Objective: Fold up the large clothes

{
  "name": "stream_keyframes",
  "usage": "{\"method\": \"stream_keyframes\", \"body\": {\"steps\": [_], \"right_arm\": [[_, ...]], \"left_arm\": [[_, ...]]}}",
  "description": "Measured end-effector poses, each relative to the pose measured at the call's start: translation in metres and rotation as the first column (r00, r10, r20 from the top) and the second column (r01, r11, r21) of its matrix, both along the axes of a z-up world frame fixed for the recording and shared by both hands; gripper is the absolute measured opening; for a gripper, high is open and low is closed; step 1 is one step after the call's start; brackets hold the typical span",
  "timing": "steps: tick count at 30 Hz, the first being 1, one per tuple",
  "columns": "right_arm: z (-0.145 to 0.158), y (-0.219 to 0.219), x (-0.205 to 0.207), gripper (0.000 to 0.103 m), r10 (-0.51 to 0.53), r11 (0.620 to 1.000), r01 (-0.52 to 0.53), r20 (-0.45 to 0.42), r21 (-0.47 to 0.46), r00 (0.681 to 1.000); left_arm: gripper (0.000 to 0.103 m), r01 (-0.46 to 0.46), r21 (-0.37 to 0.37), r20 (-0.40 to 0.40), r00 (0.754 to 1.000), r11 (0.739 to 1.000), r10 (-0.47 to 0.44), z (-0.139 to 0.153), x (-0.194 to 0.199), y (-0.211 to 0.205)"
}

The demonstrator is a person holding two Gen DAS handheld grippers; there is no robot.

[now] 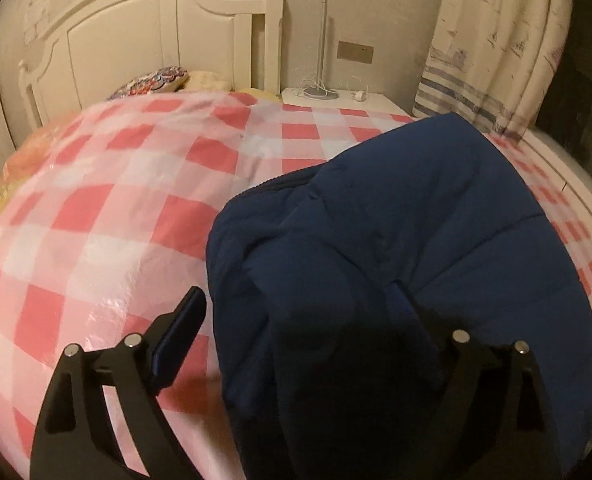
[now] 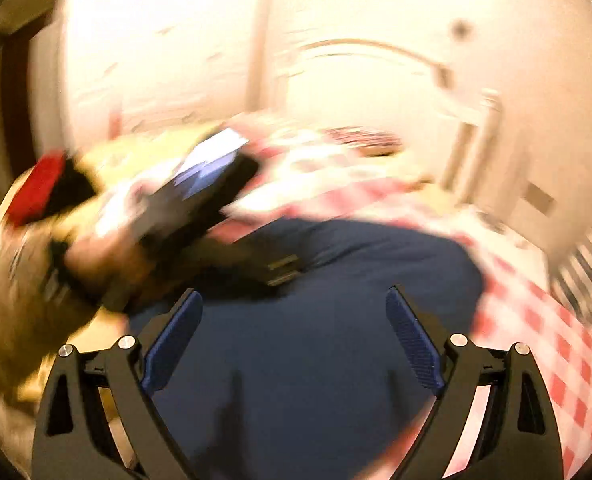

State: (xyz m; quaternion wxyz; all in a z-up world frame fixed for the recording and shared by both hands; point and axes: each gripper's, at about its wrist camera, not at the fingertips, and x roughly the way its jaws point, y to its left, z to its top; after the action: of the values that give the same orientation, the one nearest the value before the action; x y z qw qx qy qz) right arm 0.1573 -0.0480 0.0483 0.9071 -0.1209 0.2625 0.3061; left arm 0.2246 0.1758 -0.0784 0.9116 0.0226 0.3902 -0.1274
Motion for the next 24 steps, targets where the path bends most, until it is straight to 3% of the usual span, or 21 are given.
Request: {"method": "stream_keyframes", "body": {"steps": [3,6,8,10,12,16,19,21,23,24], "right_arm": [[0.004,-0.023,0.061,0.072,-0.142,0.989,0.143,-0.034,0.037,0.989],[-0.018,-0.032,0.122,0.066,-0.223,0.971,0.233,-0.139,0.057,0.965],[-0.06,-0.018,0.158,0.066,-0.24,0.971,0.231,-0.239,-0.065,0.941],[-0.093,-0.007,0.176,0.069,-0.217,0.975,0.191,-0.292,-0.115,0.932],[-0.096,-0.009,0.183,0.069,-0.233,0.972,0.213,-0.332,-0.094,0.914],[-0.074,0.005,0.182,0.068,-0.263,0.958,0.206,-0.321,-0.201,0.91],[-0.044,-0.007,0.185,0.068,-0.292,0.957,0.282,-0.252,-0.073,0.923],[-0.043,-0.005,0.192,0.068,-0.304,0.952,0.301,-0.262,-0.053,0.916],[-0.068,0.014,0.203,0.069,-0.306,0.946,0.258,-0.282,-0.197,0.909],[-0.095,0.026,0.208,0.07,-0.296,0.932,0.201,-0.316,-0.3,0.902]], "left_arm": [[0.092,-0.004,-0.002,0.006,1.0,1.0,0.004,0.003,-0.001,-0.002],[0.092,-0.008,0.0,0.012,1.0,1.0,0.008,0.003,-0.002,-0.002],[0.093,-0.011,-0.002,0.011,1.0,1.0,0.011,0.002,-0.001,-0.002],[0.093,-0.034,-0.006,-0.004,0.999,0.999,0.034,0.0,0.001,0.0],[0.094,-0.031,-0.019,-0.013,0.999,0.999,0.031,-0.002,0.003,0.002],[0.095,-0.031,-0.02,-0.001,1.0,0.999,0.031,-0.002,0.0,0.002],[0.095,-0.034,-0.026,0.004,0.999,0.999,0.034,-0.003,-0.001,0.002],[0.096,-0.035,-0.03,0.002,0.999,0.999,0.035,-0.004,-0.001,0.003],[0.096,-0.036,-0.033,0.002,0.999,0.999,0.036,-0.003,-0.001,0.003],[0.096,-0.045,-0.027,0.001,0.999,0.999,0.045,-0.003,-0.001,0.004]]}}
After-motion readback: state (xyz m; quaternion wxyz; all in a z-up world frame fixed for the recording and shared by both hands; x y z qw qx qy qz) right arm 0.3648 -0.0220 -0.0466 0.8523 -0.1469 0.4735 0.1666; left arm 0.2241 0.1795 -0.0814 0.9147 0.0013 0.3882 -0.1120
